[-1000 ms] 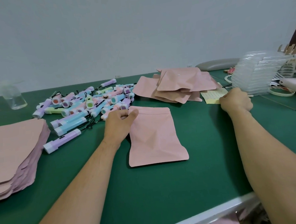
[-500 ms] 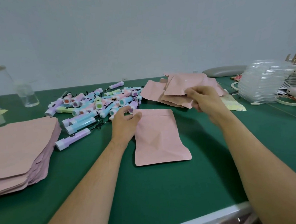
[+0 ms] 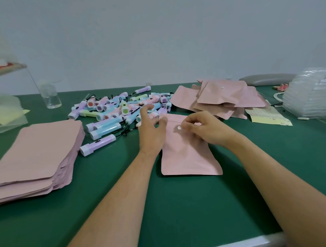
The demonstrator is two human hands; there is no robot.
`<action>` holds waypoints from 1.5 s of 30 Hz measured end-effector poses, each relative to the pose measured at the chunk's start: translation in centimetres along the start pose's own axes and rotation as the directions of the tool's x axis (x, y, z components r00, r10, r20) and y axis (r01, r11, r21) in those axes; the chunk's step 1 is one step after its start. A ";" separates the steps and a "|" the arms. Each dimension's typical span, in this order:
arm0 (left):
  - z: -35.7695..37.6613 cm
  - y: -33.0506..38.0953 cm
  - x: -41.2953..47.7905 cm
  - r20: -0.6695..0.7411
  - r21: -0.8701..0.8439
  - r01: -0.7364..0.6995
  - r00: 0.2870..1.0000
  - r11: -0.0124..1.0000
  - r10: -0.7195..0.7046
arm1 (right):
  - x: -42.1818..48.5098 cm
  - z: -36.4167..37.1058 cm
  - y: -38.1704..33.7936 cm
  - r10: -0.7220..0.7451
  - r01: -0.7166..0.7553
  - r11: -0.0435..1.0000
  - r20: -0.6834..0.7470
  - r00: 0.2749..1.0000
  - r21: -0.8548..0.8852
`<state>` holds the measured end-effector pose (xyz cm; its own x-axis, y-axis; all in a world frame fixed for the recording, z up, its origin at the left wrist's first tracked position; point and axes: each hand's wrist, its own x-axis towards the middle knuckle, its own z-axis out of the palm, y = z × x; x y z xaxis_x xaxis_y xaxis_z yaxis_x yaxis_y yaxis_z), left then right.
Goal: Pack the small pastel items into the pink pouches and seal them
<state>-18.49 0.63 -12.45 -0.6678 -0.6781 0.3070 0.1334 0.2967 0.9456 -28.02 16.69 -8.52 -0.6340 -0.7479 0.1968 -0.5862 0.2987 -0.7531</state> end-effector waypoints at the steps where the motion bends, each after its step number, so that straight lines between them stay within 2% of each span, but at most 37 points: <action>1: 0.0 0.3 -0.1 0.030 0.000 -0.011 0.999 1.000 0.011 | 0.1 0.0 0.1 -0.012 0.012 1.000 -0.026 1.000 -0.017; 7: -0.2 1.1 -0.3 0.209 -0.055 0.043 0.977 0.998 -0.030 | 0.4 -0.3 0.9 -0.079 0.069 0.994 -0.125 0.989 -0.083; 11: -0.6 0.9 -0.5 0.288 -0.090 0.003 0.957 0.996 0.023 | 0.5 -0.4 1.0 -0.103 0.089 0.991 -0.141 0.985 -0.104; 19: -0.5 0.5 -0.2 0.304 0.019 -0.051 0.952 0.999 0.043 | 0.5 -0.1 0.8 -0.097 0.078 0.986 -0.126 0.987 -0.146; 22: -0.5 0.0 0.2 0.268 0.043 -0.046 0.963 0.998 0.033 | 0.8 -1.0 1.4 -0.042 0.006 0.985 -0.206 0.978 -0.174; 24: -0.5 -0.4 0.5 0.257 0.042 -0.029 0.966 0.999 0.017 | 0.8 -3.2 2.3 0.028 -0.089 0.984 -0.357 0.934 -0.156; 27: -0.3 -0.9 0.8 0.270 0.055 -0.025 0.963 0.998 0.010 | -0.1 -8.3 6.0 0.164 -0.345 0.922 -0.631 0.758 -0.174; 29: -0.2 -1.2 1.1 0.275 0.066 -0.031 0.961 0.997 0.012 | -1.4 -11.2 9.2 0.295 -0.587 0.784 -0.711 0.639 -0.202; 31: -0.1 -1.3 1.1 0.275 0.075 -0.037 0.961 0.996 0.015 | -2.4 -12.7 11.8 0.425 -0.734 0.648 -0.703 0.570 -0.203; 33: 0.0 -1.5 1.1 0.276 0.082 -0.042 0.961 0.996 0.018 | -2.6 -13.3 13.2 0.472 -0.767 0.615 -0.692 0.545 -0.184; 40: -0.1 -1.2 1.0 0.280 0.078 -0.048 0.960 0.996 0.024 | -1.3 -13.0 13.1 0.476 -0.788 0.573 -0.691 0.544 -0.226; 45: -0.1 -1.0 0.9 0.268 0.078 -0.044 0.963 0.996 0.021 | -0.9 -13.3 12.9 0.508 -0.802 0.594 -0.741 0.438 -0.067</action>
<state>-19.20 -0.34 -13.14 -0.8366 -0.4667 0.2869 0.1050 0.3774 0.9201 -41.70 29.14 -10.06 -0.9498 0.2633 0.1687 0.1265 0.8169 -0.5627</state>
